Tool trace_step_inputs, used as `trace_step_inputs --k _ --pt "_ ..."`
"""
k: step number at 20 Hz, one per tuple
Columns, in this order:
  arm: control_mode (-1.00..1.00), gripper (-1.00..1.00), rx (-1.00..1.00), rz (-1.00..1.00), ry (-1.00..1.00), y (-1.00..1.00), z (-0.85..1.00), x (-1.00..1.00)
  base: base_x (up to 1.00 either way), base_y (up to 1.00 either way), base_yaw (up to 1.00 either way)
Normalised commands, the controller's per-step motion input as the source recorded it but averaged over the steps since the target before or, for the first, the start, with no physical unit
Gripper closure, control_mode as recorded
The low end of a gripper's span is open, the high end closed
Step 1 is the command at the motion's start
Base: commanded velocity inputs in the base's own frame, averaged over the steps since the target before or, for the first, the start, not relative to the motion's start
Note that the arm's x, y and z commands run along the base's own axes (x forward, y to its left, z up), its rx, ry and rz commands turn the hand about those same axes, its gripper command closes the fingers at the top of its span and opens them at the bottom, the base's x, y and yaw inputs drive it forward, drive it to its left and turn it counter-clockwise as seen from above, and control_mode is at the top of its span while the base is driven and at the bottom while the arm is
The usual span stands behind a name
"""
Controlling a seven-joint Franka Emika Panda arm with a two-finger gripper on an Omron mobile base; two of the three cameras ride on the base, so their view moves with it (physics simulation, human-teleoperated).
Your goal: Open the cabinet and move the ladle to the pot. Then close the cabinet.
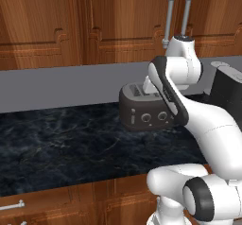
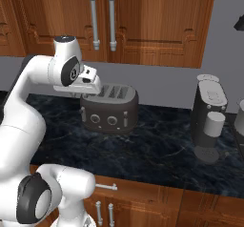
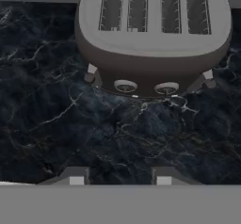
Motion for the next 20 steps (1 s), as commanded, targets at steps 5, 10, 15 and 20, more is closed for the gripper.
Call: trace_step_inputs --k 5,10,15,20 --pt "-1.0 -1.0 0.0 0.0 -0.09 0.0 0.0 -0.15 0.0 0.0 0.0" --pt "-1.0 -1.0 0.0 -0.03 -0.28 -0.02 0.38 -0.13 0.0 0.0 0.0" --pt "-1.0 -1.0 0.0 -0.07 -0.3 -0.02 0.6 0.0 0.0 0.0 0.0" --pt "-1.0 -1.0 0.0 -0.09 -0.29 -0.08 0.57 0.0 0.0 0.0 0.0"
